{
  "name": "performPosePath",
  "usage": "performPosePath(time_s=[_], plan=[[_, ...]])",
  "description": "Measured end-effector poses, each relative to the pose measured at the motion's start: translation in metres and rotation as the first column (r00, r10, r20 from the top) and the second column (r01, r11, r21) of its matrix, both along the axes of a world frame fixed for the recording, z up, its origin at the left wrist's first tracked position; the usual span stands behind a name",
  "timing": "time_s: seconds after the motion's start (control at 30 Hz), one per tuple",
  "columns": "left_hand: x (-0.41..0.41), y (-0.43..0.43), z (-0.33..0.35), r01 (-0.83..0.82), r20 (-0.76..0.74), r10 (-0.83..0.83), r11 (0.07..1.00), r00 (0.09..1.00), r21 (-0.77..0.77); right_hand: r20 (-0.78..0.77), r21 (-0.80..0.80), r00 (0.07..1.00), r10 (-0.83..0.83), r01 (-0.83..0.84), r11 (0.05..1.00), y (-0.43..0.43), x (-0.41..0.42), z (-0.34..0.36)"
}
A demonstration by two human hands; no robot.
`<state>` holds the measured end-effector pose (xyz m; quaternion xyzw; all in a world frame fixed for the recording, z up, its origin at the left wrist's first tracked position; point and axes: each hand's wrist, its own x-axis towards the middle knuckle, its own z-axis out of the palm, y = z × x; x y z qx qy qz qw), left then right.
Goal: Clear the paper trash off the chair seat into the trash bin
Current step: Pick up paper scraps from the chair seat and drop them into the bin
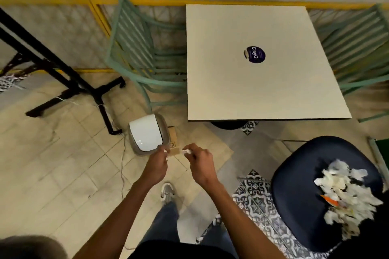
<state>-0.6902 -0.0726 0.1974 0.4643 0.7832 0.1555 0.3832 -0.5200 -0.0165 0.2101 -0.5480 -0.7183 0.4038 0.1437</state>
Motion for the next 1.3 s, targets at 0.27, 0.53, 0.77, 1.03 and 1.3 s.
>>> performPosePath(time_s=[0.27, 0.53, 0.77, 1.03, 1.3], plan=[[-0.1, 0.008, -0.054, -0.175, 0.049, 0.179, 0.981, 0.983, -0.08, 0.071, -0.128, 0.995, 0.077, -0.067, 0.99, 0.006, -0.116, -0.043], [-0.14, 0.015, -0.103, -0.057, -0.005, 0.057, 0.993, 0.998, -0.104, 0.228, -0.18, 0.934, 0.275, -0.237, 0.955, 0.026, -0.181, -0.117], [-0.159, 0.018, -0.122, -0.002, -0.114, 0.011, 0.997, 0.993, 0.074, 0.421, -0.194, 0.785, 0.455, -0.412, 0.89, 0.045, -0.211, -0.164], [-0.161, 0.024, -0.159, -0.01, -0.136, 0.013, 1.0, 0.991, 0.023, 0.296, -0.173, 0.83, 0.472, -0.44, 0.881, 0.044, -0.217, -0.205], [-0.156, 0.054, -0.2, 0.099, -0.176, -0.098, 0.995, 0.979, -0.006, -0.004, -0.217, 0.989, 0.145, -0.143, 0.966, 0.042, -0.216, -0.197]])
